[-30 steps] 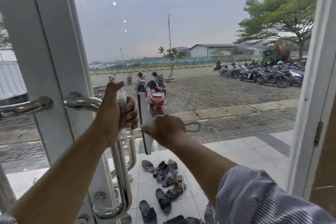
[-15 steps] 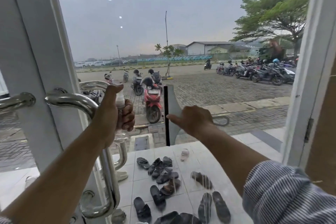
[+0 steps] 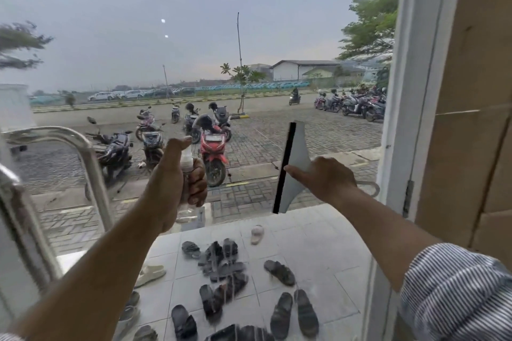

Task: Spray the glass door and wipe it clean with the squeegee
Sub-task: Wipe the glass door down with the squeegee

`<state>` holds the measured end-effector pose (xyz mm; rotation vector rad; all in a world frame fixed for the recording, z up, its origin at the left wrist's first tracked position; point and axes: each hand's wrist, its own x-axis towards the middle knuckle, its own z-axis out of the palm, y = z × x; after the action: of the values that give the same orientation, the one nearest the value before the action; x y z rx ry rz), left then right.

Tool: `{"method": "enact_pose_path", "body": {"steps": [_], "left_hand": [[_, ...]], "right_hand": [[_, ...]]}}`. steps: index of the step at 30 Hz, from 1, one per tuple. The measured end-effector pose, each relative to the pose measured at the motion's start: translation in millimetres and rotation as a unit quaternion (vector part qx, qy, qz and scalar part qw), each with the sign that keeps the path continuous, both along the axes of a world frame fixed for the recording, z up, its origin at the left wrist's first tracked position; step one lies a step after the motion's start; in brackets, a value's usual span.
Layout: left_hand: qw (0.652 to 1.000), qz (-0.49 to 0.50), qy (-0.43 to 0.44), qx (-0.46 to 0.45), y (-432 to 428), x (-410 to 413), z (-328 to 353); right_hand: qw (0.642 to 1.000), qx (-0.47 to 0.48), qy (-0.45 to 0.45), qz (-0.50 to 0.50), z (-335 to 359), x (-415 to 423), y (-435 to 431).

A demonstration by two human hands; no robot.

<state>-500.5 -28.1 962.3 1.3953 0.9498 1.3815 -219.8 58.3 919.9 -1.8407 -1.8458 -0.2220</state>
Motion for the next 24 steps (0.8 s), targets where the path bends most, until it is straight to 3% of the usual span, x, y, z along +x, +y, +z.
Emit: {"method": "enact_pose_path", "body": {"steps": [6, 9, 14, 21, 24], "left_hand": [[1.0, -0.011, 0.022, -0.006, 16.1, 63.7, -9.2], [0.999, -0.016, 0.031, -0.007, 20.3, 86.6, -14.1], [0.999, -0.02, 0.041, -0.016, 21.0, 111.3, -19.9], [0.999, -0.025, 0.042, -0.009, 28.0, 129.8, -20.5], [0.999, -0.023, 0.045, -0.01, 34.7, 131.6, -21.5]], "right_hand": [[0.969, -0.025, 0.244, -0.023, -54.4, 79.6, 11.0], [0.949, -0.028, 0.314, -0.004, -72.8, 86.7, 13.7], [0.942, 0.001, 0.332, 0.043, -66.3, 86.9, 6.5], [0.976, 0.073, 0.198, 0.059, -37.5, 56.0, 6.6], [0.973, 0.065, 0.22, 0.035, -43.4, 72.5, 13.6]]}}
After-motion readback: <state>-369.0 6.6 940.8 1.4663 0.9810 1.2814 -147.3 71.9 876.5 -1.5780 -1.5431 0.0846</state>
